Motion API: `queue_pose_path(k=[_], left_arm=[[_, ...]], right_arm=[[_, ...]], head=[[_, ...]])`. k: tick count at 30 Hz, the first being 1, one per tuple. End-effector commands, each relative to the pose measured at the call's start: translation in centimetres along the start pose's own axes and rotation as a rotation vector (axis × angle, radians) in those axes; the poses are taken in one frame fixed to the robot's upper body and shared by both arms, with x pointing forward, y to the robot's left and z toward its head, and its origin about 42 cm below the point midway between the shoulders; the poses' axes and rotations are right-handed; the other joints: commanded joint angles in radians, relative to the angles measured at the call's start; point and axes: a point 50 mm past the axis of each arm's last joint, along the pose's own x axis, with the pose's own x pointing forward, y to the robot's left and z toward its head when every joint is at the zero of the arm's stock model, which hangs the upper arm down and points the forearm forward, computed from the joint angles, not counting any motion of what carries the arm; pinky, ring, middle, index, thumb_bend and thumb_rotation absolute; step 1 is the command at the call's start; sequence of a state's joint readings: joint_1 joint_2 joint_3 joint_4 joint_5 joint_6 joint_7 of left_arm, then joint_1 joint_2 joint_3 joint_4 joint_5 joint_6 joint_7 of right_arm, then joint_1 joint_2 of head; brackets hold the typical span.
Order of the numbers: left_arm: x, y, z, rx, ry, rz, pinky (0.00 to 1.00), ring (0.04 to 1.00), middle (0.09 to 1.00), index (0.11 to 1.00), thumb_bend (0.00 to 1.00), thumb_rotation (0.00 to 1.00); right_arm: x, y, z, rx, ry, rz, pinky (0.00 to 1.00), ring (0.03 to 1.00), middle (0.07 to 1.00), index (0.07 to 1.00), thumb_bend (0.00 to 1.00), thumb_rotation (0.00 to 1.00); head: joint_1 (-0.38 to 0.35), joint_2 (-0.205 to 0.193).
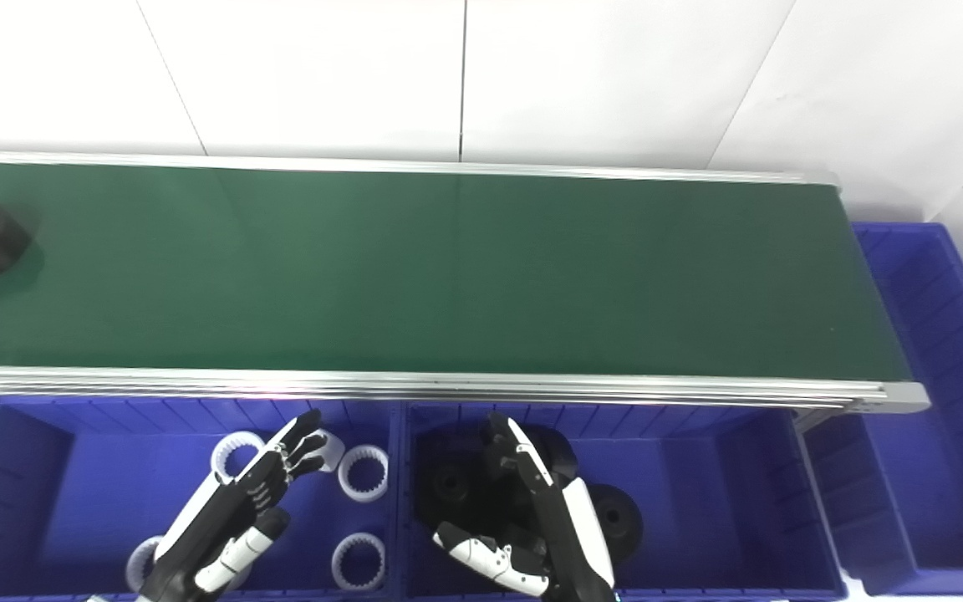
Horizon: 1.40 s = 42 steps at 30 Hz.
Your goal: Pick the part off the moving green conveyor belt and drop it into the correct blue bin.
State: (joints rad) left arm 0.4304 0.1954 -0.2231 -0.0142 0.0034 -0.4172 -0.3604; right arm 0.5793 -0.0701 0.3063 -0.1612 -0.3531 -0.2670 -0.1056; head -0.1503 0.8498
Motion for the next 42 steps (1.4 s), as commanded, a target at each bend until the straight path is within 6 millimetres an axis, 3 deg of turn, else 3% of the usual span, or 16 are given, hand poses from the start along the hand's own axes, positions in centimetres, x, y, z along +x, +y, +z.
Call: queue_pose_path(k=[1, 26, 32, 33, 35, 36, 38, 42], left_arm=[[0.3, 0.3, 0.6, 0.014, -0.051, 0.012, 0.9, 0.957, 0.995, 0.977, 0.43, 0.84], [0.2, 0.4, 0.6, 0.015, -0.039, 0.01, 0.9, 0.959, 0.998, 0.976, 0.41, 0.82], [0.3, -0.5, -0.2, -0.015, -0.036, 0.007, 0.91, 0.965, 0.991, 0.962, 0.46, 0.79], [0.5, -0.8, -0.3, -0.019, -0.035, 0.005, 0.9, 0.959, 0.985, 0.954, 0.48, 0.79], [0.7, -1.3, -0.5, -0.015, -0.031, -0.003, 0.93, 0.963, 0.975, 0.937, 0.49, 0.73], [0.7, -1.4, -0.5, -0.011, -0.029, -0.006, 0.92, 0.959, 0.97, 0.923, 0.5, 0.71], [1.0, -1.8, -0.6, -0.017, -0.03, -0.004, 0.89, 0.943, 0.961, 0.908, 0.52, 0.69], [2.2, -1.4, -1.2, -0.007, -0.025, -0.064, 0.91, 0.963, 0.976, 0.926, 0.54, 0.73]], right_arm=[[-0.2, 0.1, 0.6, 0.024, -0.054, -0.015, 0.85, 0.907, 0.935, 0.937, 0.79, 0.53], [-0.2, 0.2, 0.1, 0.023, -0.043, -0.012, 0.84, 0.902, 0.931, 0.936, 0.77, 0.5], [-0.6, -0.3, -0.9, -0.006, -0.045, 0.005, 0.82, 0.9, 0.936, 0.947, 0.76, 0.53], [-0.8, -0.5, -1.2, -0.005, -0.046, 0.004, 0.81, 0.901, 0.936, 0.949, 0.76, 0.54], [-0.9, -0.8, -1.8, 0.001, -0.047, 0.002, 0.82, 0.909, 0.942, 0.951, 0.75, 0.52], [-0.9, -0.9, -2.1, 0.003, -0.047, 0.001, 0.82, 0.915, 0.947, 0.954, 0.74, 0.5], [-0.8, -1.1, -2.5, 0.009, -0.052, 0.004, 0.84, 0.927, 0.959, 0.962, 0.71, 0.47], [-0.6, -1.3, -3.2, 0.032, -0.046, 0.009, 0.87, 0.936, 0.968, 0.969, 0.71, 0.45]], head=[[-0.003, 0.001], [-0.001, -0.016], [0.171, -0.112], [0.23, -0.156], [0.275, -0.193], [0.275, -0.193], [0.315, -0.232], [0.327, -0.254]])
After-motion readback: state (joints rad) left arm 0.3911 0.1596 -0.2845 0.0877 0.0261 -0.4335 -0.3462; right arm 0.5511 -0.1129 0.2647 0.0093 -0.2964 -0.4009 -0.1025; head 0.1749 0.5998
